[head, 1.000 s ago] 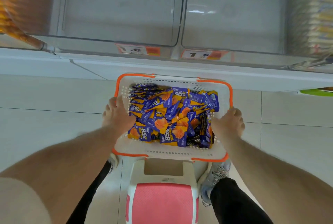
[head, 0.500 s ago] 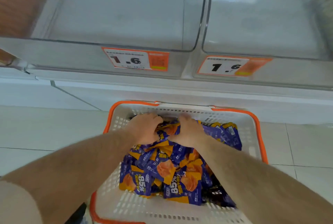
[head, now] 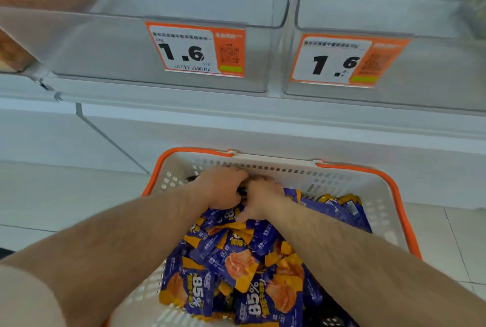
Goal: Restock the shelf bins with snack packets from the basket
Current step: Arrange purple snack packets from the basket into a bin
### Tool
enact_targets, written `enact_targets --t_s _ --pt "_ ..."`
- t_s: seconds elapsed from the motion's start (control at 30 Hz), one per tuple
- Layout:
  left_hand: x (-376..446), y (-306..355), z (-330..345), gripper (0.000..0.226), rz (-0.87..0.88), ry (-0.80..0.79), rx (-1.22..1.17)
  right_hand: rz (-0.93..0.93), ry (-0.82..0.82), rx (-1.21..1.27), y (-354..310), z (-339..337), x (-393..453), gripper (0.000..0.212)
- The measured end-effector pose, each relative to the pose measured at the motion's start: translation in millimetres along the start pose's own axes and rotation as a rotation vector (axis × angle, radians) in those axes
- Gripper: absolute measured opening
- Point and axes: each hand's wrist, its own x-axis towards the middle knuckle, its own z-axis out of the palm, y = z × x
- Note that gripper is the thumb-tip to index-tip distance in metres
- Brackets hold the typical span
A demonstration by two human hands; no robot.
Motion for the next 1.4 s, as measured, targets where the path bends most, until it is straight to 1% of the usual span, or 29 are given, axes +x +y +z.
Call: enact_targets --t_s 0.13,0.17,0.2,0.3,0.33,0.4,0.43,0.47,0.53,0.57,0.6,0.63,0.67,0.7,0.73,0.8,0.9,0.93,1.0,1.1,1.2,1.23,1.27,1.33,1.37,1.4 --pt "-12.9 9.0 -9.8 0.040 -0.059 -0.035 -0.030 0.111 0.055 -0.010 -4.5 1.7 -17.2 0.090" --pt "-17.9 10.9 -13.6 0.041 -0.070 -0.036 -0.048 0.143 0.075 0.014 -5.0 2.2 -21.8 0.082" --pt "-22.3 12.2 -18.0 0.038 -0.081 -0.025 -0.073 0.176 0.099 0.055 -5.0 1.5 -26.9 0.070" --pt "-40.1 17.4 -31.6 0.020 -0.104 0.021 -0.136 0.252 0.137 0.256 -3.5 -2.6 -44.2 0.031" --pt "-46.6 19.2 -34.9 0.019 -0.108 0.016 -0.130 0.275 0.131 0.298 -3.2 -2.4 -51.4 0.027" --pt "-60.6 22.3 -41.0 0.023 -0.115 -0.024 -0.091 0.323 0.107 0.331 -3.7 1.3 -64.2 0.036" --pt "-68.5 23.5 -43.6 0.026 -0.116 -0.048 -0.075 0.327 0.111 0.333 -5.1 4.4 -68.9 0.035" --pt "-76.4 24.4 -46.6 0.028 -0.116 -0.063 -0.069 0.316 0.114 0.299 -7.0 7.9 -73.2 0.031" --pt "-92.2 24.5 -52.0 0.033 -0.109 -0.064 -0.060 0.260 0.089 0.077 -11.8 13.8 -80.6 0.022" --pt "-99.5 24.2 -53.7 0.034 -0.103 -0.056 -0.058 0.229 0.089 -0.035 -13.9 18.7 -83.8 0.025" --pt "-105.9 23.8 -54.9 0.034 -0.101 -0.051 -0.059 0.193 0.073 -0.115 -15.9 24.0 -88.2 0.033" --pt "-111.2 23.4 -55.2 0.033 -0.098 -0.049 -0.062 0.161 0.044 -0.152 -17.4 30.1 -92.7 0.047" --pt "-114.6 23.2 -54.9 0.031 -0.094 -0.057 -0.069 0.147 0.030 -0.160 -18.2 36.8 -97.8 0.061" --pt "-116.6 23.1 -54.4 0.026 -0.085 -0.065 -0.075 0.141 0.053 -0.165 -17.9 44.1 -100.5 0.067" --pt "-117.6 23.9 -53.9 0.020 -0.075 -0.074 -0.079 0.141 0.103 -0.187 -17.9 50.4 -104.3 0.065" --pt "-119.3 26.8 -52.7 0.009 -0.063 -0.078 -0.071 0.130 0.210 -0.246 -18.0 58.1 -112.1 0.052" --pt "-124.0 32.9 -52.5 0.014 -0.068 -0.065 -0.084 0.097 0.260 -0.287 -17.8 57.8 -125.3 0.043" --pt "-126.4 34.0 -52.9 0.013 -0.074 -0.055 -0.086 0.089 0.264 -0.269 -17.9 53.6 -128.9 0.042" --pt "-130.9 35.1 -54.2 0.009 -0.085 -0.054 -0.088 0.084 0.307 -0.153 -19.2 41.7 -133.1 0.034" --pt "-139.3 36.6 -57.5 0.026 -0.120 -0.048 -0.099 0.051 0.399 -0.004 -20.1 15.9 -140.2 0.026" --pt "-144.6 41.0 -58.5 0.028 -0.146 -0.002 -0.103 -0.014 0.440 0.071 -16.5 -18.0 -154.7 0.017" --pt "-143.5 40.7 -56.4 0.033 -0.155 0.033 -0.122 -0.028 0.453 0.110 -14.5 -29.8 -160.7 0.013" --pt "-142.7 40.0 -54.5 0.044 -0.161 0.073 -0.160 -0.039 0.463 0.159 -12.7 -41.4 -167.0 0.011" --pt "-142.7 42.3 -54.1 0.070 -0.137 0.165 -0.320 -0.060 0.477 0.259 -10.5 -62.6 -179.5 0.015" --pt "-141.4 43.0 -56.3 0.072 -0.104 0.207 -0.393 -0.073 0.482 0.304 -9.7 -73.1 -186.2 0.017" --pt "-142.0 46.3 -61.9 0.064 -0.070 0.241 -0.460 -0.081 0.488 0.348 -9.3 -82.8 -193.6 0.019"
